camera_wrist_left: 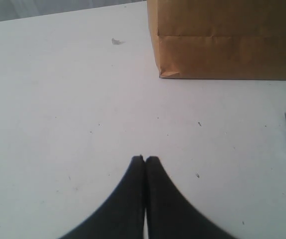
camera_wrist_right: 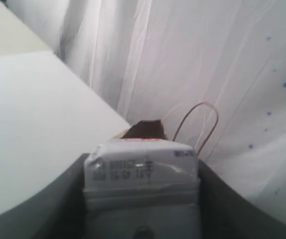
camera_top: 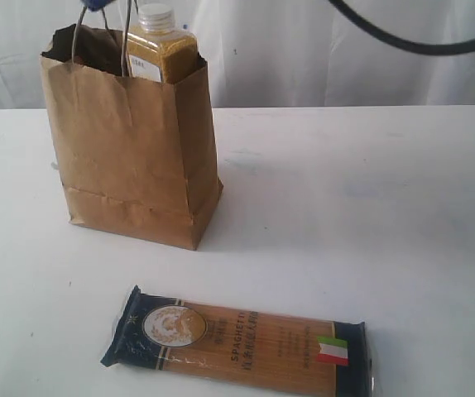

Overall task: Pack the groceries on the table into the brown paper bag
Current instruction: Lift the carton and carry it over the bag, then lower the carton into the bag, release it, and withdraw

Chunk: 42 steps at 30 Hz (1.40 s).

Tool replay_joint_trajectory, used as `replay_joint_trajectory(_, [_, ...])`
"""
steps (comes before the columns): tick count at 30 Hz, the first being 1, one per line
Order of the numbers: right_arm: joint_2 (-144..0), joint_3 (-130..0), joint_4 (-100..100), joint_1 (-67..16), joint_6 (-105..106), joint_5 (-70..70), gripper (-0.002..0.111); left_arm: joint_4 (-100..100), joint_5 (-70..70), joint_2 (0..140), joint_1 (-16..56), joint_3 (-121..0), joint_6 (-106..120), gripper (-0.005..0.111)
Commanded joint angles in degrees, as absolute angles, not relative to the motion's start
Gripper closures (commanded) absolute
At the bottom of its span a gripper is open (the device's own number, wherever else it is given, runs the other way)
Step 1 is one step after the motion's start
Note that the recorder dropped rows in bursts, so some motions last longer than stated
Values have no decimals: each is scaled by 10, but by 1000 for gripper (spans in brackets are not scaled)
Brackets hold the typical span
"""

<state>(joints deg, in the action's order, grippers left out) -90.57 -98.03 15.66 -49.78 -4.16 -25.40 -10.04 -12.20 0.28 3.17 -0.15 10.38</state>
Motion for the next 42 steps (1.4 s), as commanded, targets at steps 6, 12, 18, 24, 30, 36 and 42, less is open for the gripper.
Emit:
replay_joint_trajectory(6, [-939,-1008,167,-433,-50,-113,108,-101,-120,0,30,0,104,107])
replay_joint_trajectory(12, [-1017,-1091,162,-406,-53,-128,108,-101,-120,0,30,0,104,107])
replay_joint_trajectory(18, [-1104,-1178,161,-405,-45,-177,108,-101,-120,0,30,0,104,107])
replay_joint_trajectory(24, [-1167,-1246,138,-413,-18,-224,108,-101,-120,0,30,0,104,107])
replay_joint_trajectory(30, [-1189,-1265,123,-430,-11,-255,108,-101,-120,0,30,0,104,107])
replay_joint_trajectory(36, [-1199,-1266,108,-439,-6,-257,108,-101,-120,0,30,0,104,107])
replay_joint_trajectory(42, [-1202,-1266,94,-449,0,-287,108,-101,-120,0,30,0,104,107])
